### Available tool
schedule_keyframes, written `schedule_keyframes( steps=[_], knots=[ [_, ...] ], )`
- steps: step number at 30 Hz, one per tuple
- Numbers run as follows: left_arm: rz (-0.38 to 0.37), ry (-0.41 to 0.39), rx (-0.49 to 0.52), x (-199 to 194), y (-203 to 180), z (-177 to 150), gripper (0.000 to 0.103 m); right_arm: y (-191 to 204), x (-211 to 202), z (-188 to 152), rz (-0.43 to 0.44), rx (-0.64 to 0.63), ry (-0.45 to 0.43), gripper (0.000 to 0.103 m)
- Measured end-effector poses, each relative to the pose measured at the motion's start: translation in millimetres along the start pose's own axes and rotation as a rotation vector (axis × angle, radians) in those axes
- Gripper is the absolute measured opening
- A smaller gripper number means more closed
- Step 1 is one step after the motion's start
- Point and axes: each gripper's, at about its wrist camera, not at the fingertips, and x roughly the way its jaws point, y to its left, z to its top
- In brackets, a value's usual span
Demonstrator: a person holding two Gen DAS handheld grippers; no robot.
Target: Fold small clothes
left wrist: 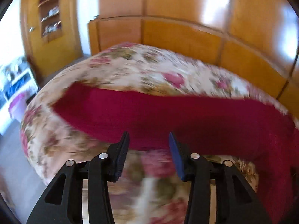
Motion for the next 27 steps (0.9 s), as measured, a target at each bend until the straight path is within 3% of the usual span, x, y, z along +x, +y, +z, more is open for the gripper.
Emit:
schedule_keyframes(
  steps=[2, 4, 6, 10, 18, 24, 27],
  knots=[
    [0.073, 0.089, -0.007, 28.8, -13.1, 0.1, 0.047, 0.1, 0.1, -0.3, 0.001, 0.0, 0.0, 0.101],
    [0.134, 0.092, -0.026, 41.0, -13.2, -0.3, 0.055, -1.4, 0.2, -1.0, 0.009, 0.007, -0.001, 0.101],
    [0.187, 0.089, -0.017, 36.9, -18.9, 0.1, 0.055, -2.8, 0.5, -0.5, 0.015, 0.011, -0.001, 0.101],
    [0.101, 0.073, -0.097, 3.7, -14.9, -6.3, 0.055, -4.0, 0.6, -0.4, 0.021, 0.014, -0.003, 0.101],
    [-0.011, -0.046, -0.085, -81.1, -38.8, -33.6, 0.055, -4.2, 0.0, -0.5, 0.023, 0.016, -0.003, 0.101],
    [-0.089, -0.042, -0.046, -111.5, -60.2, -60.1, 0.056, -6.2, -4.1, 0.9, 0.042, 0.027, 0.023, 0.101],
    [-0.121, -0.024, -0.036, -120.4, -67.9, -74.6, 0.062, -5.5, -9.4, 1.3, 0.059, -0.007, 0.06, 0.101]
  ],
)
